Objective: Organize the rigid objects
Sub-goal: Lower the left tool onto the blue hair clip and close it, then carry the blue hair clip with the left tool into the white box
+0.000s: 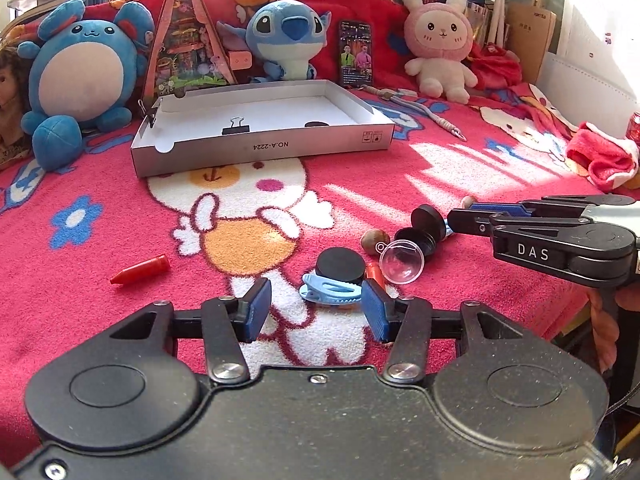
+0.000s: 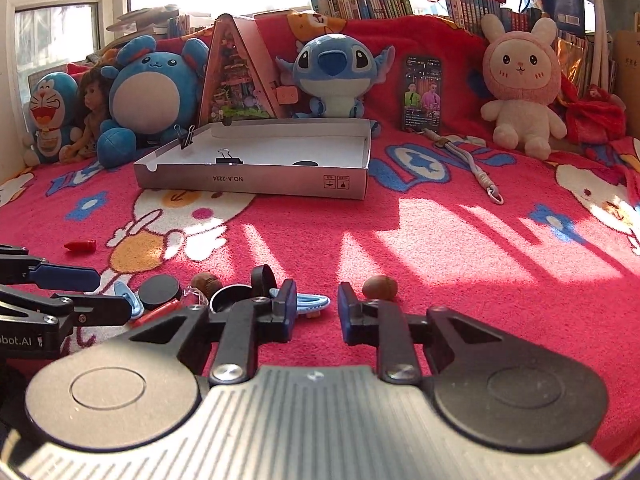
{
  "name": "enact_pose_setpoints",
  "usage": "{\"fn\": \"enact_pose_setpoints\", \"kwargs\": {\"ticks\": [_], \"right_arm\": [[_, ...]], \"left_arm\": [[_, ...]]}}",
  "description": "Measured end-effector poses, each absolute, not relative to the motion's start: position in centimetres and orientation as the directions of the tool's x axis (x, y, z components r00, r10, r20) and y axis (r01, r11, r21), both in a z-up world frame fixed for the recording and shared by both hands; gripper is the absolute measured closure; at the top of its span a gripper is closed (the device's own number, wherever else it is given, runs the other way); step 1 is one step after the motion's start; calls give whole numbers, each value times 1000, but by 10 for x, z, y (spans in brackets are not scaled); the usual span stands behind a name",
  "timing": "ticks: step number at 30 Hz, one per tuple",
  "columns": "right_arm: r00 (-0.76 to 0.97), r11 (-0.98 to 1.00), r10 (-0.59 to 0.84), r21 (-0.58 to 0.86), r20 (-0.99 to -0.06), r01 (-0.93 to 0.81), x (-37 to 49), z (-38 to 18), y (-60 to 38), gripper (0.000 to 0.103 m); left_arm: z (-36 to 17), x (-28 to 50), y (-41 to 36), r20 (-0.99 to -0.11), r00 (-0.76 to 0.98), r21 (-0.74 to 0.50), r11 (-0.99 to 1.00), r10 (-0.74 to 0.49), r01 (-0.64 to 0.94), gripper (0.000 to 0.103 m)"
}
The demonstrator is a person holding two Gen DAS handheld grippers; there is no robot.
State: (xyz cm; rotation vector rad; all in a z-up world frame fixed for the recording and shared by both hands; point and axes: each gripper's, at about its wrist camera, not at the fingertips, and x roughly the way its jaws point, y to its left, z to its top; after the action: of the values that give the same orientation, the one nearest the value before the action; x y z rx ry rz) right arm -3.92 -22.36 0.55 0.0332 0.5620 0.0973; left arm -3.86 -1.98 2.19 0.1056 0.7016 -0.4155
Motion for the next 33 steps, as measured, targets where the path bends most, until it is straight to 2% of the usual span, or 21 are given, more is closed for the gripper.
{"fn": "enact_pose_setpoints", "kwargs": {"ticks": [6,10,22,33], "right_arm": [[834,994,112,62,-540,-93,-36,0,-217,69],[831,994,111,50,-544,-100,-34,-3,-213,56],[833,990,121,9,-540,-138,-25,-4,-210,41],[821,968,198,-25,-536,-249,-17,-9,-225,40]], "left_arm": [[15,-36,-28,-660,674,-36,910,-332,412,54],[14,-35,-29,-654,683,-29,912,-326,408,54],[13,-30,-26,-649,694,-28,922,-312,387,57],[13,-25,-18,-650,701,-30,931,-294,363,65]]}}
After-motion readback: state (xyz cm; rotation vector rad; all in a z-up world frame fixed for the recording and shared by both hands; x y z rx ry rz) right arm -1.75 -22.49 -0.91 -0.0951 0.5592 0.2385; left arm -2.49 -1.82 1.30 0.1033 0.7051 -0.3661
